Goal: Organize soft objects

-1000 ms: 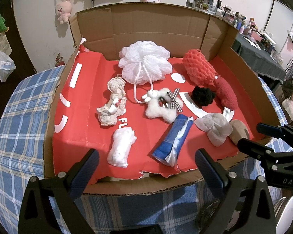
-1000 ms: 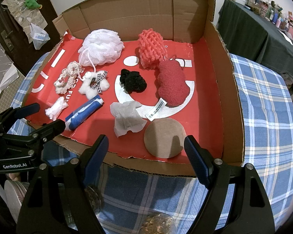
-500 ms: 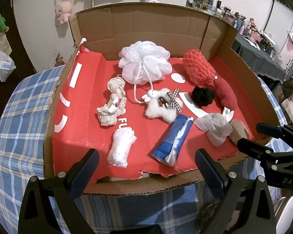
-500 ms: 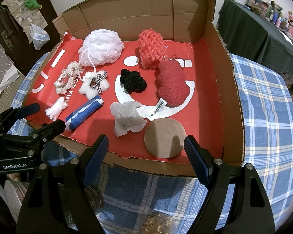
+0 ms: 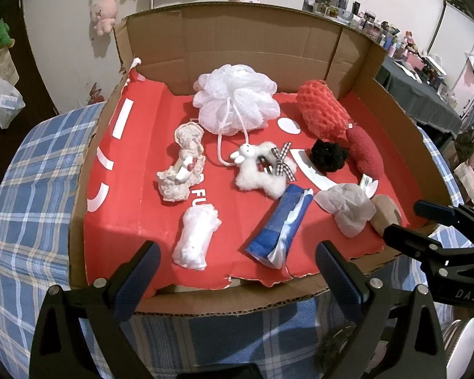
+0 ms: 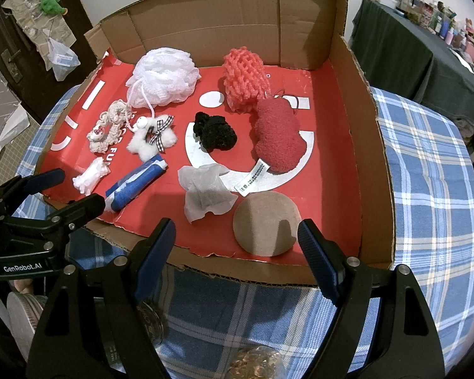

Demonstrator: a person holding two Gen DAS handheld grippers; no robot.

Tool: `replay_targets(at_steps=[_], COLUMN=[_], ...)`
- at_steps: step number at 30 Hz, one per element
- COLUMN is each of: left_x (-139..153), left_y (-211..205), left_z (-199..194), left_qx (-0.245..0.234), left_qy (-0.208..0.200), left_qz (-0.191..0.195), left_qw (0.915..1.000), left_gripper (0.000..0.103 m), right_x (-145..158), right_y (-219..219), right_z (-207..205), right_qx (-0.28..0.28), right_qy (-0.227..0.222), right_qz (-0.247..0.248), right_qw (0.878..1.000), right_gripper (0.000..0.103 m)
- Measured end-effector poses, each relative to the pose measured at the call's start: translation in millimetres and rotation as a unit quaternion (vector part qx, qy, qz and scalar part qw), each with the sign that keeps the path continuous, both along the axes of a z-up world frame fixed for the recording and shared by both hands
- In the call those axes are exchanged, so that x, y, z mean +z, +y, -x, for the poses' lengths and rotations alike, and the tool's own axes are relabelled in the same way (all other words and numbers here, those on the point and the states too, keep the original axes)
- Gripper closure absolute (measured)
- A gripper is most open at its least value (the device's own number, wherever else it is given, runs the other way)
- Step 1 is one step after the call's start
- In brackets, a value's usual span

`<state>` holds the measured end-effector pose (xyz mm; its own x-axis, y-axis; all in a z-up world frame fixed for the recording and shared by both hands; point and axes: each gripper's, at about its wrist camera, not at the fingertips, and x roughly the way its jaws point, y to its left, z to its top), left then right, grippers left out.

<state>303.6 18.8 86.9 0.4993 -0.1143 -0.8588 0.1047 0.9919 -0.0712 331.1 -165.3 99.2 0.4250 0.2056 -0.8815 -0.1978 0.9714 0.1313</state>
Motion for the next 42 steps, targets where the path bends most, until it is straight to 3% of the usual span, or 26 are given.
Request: replay_targets(at_steps=[9, 12, 18, 21, 24, 29, 33, 37, 42], left_x=[6, 21, 68, 85, 92, 85, 67, 43, 6], left_y=[3, 8, 15, 17, 15, 12, 4, -1, -5], left_z=[3, 10, 52, 83, 117, 167, 197, 212, 209], left_qx=[0.002, 0.007, 0.014, 0.013, 0.010, 0.009, 0.016, 0.019, 0.022], left_qy=[-0.004, -0.018, -0.088, -0.127, -0.159, -0.191, -0.210, -0.209, -0.175], left_qz=[-0.001, 0.015, 0.012, 0.020, 0.033, 0.053, 0.038, 0.021, 0.019], left_qw=[1.0000, 0.9997, 0.9959, 0.9916, 0.9866, 0.9801, 0.9769, 0.9776, 0.9842], left_gripper=[0.003, 0.003, 0.000, 0.000, 0.000, 0.000, 0.000, 0.000, 0.000], right_x=[8, 21, 71, 92, 105, 98, 78, 46, 0], right_y=[6, 4, -3, -7, -6, -1, 1, 1, 0], right_z=[4, 10, 46, 76, 118, 177, 210, 223, 218], right_qx=[0.006, 0.006, -0.011, -0.009, -0.002, 0.005, -0.005, -0.017, -0.032], right_qy=[-0.030, -0.044, -0.111, -0.142, -0.179, -0.215, -0.234, -0.218, -0.182], right_qz=[0.030, 0.025, 0.030, 0.015, 0.005, 0.000, 0.007, 0.007, 0.017], right_qw=[0.999, 0.999, 0.993, 0.990, 0.984, 0.977, 0.972, 0.976, 0.983], right_gripper=[0.024, 0.024, 0.023, 0.011, 0.011, 0.007, 0.004, 0.004, 0.004])
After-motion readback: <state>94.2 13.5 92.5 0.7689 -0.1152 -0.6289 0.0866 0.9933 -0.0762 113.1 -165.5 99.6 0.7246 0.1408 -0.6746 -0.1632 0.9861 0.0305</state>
